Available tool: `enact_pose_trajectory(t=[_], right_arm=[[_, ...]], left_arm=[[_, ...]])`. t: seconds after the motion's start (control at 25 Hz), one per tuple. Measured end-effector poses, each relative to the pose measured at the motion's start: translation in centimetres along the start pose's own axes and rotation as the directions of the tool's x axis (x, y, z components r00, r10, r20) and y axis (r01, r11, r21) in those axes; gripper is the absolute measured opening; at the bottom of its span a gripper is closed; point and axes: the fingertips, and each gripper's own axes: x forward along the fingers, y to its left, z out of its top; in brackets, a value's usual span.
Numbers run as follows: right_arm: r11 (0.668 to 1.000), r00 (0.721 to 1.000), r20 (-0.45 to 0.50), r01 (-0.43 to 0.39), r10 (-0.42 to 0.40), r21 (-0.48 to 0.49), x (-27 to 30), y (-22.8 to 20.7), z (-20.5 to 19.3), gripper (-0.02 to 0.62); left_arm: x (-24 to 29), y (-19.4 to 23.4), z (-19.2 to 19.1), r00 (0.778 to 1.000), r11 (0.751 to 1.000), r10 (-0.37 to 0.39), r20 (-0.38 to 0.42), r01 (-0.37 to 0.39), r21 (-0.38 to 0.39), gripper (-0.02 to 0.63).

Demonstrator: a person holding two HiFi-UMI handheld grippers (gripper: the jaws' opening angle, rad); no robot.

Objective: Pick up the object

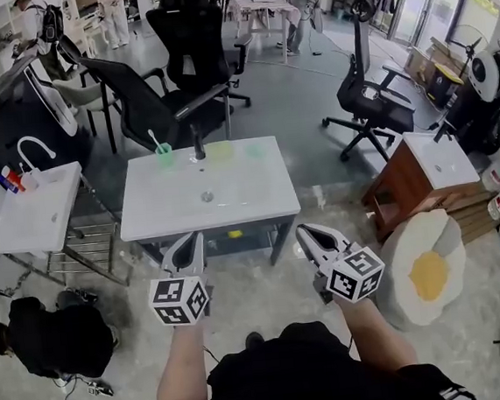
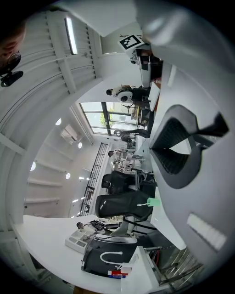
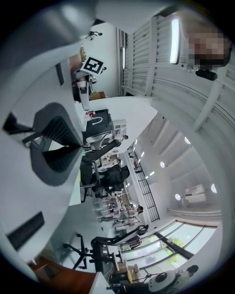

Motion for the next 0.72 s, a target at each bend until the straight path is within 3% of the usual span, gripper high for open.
enact_pose_trajectory(t=[0.44, 0.72], right_arm=[[0.999, 0.999, -0.031, -0.019, 0.020, 0.040, 5.5, -3.6, -1.0, 0.012], [0.996, 0.997, -0.055, -0.054, 0.058, 0.064, 10.4, -8.5, -0.9, 0.011]], left_arm=[[5.0, 2.3, -0.2, 0.999, 1.000, -0.004, -0.038, 0.004, 0.021, 0.009], [11.6, 3.8, -0.4, 0.997, 1.000, 0.009, -0.077, -0.008, 0.019, 0.009]])
